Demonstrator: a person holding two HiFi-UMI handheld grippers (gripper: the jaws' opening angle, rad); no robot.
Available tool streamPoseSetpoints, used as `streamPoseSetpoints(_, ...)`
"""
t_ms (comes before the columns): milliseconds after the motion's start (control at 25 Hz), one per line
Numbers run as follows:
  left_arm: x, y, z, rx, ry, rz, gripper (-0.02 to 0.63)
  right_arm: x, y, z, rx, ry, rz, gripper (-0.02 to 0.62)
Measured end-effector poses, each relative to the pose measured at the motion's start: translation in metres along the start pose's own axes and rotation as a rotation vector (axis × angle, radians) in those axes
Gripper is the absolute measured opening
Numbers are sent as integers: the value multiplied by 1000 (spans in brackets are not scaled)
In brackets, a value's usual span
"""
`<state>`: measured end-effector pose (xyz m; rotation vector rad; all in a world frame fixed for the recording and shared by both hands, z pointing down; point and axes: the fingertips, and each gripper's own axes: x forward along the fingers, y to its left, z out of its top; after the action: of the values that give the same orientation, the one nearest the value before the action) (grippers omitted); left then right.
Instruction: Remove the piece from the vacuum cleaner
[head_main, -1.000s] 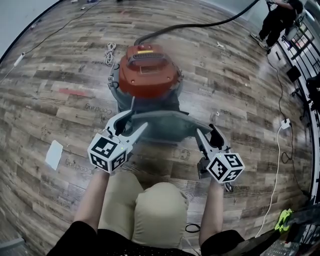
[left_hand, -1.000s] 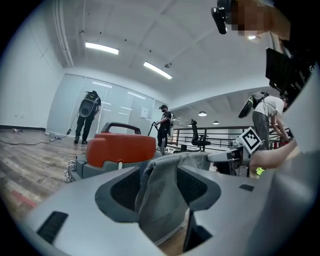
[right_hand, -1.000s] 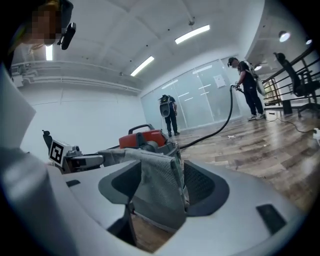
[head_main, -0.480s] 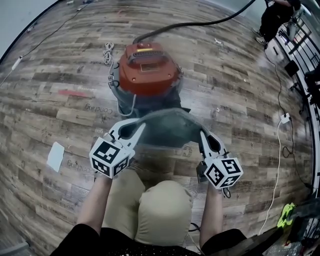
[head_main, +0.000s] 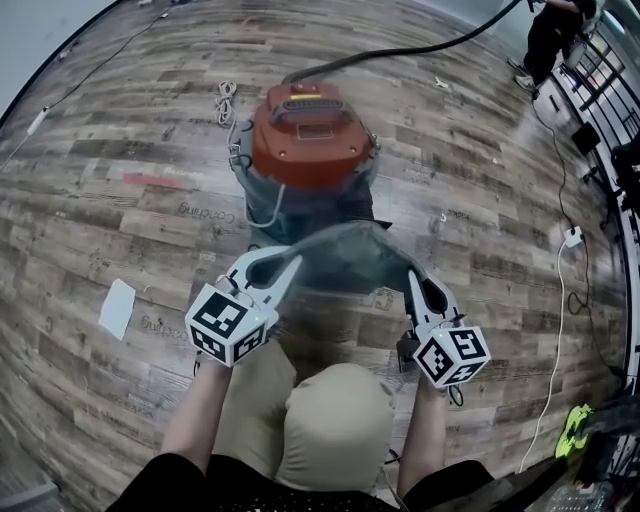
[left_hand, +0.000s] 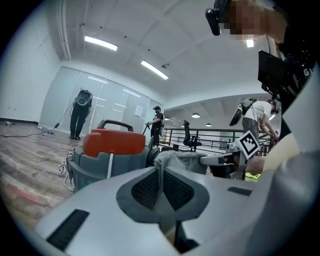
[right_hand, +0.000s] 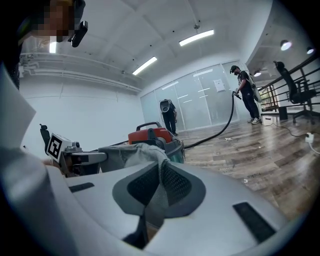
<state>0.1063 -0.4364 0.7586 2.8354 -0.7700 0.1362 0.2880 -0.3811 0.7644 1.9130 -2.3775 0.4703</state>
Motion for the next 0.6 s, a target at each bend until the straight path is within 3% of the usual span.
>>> streamPoseSetpoints(400, -32, -6, -9, -81, -24, 10, 20, -29, 10, -12, 56, -1, -11, 25)
streamPoseSetpoints(600, -39, 1, -22, -79, -8, 26, 20, -26, 15, -23, 5, 55, -4, 25)
